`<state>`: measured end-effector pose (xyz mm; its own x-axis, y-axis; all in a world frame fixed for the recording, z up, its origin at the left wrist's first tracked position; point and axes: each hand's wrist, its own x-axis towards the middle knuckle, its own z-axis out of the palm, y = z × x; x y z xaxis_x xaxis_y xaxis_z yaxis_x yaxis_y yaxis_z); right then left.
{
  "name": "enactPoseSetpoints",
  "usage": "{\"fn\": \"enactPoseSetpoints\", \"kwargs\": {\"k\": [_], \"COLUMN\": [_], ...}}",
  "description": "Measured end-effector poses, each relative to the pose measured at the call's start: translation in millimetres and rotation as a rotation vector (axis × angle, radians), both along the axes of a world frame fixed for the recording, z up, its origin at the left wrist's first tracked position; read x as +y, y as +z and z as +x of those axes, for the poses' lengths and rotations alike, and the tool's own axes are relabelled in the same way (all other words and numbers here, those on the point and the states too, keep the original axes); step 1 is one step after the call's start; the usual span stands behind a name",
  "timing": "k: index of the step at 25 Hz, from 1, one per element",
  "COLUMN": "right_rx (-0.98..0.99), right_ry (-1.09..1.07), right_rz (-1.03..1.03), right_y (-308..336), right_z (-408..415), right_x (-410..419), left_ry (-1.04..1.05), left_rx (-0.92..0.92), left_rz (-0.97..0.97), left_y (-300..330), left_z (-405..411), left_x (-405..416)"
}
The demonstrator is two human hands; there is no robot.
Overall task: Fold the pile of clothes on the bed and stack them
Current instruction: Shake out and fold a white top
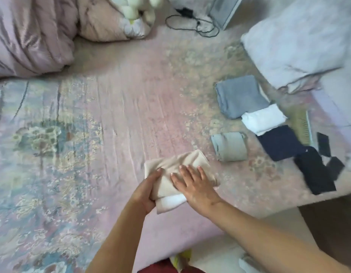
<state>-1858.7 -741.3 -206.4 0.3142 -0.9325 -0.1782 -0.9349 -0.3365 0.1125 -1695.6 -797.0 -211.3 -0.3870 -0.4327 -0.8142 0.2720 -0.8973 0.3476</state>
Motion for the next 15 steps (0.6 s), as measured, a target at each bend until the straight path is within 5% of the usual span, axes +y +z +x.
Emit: {"fn": "enactPoseSetpoints", "kwargs": {"k": [10, 15], "right_rx": [-0.062, -0.197], "right_ry": [-0.181, -0.074], "right_rz": [-0.367, -0.242], "right_y": [102, 122], "right_z": [-191, -333], "right_x": [26, 41], "left_ry": [-0.296, -0.208], "left_rx": [0.011, 0.084], "left_rz": [-0.14, -0.099], "left_y": [103, 115], "left_z": [-206, -330], "left_x": [-19, 6]}}
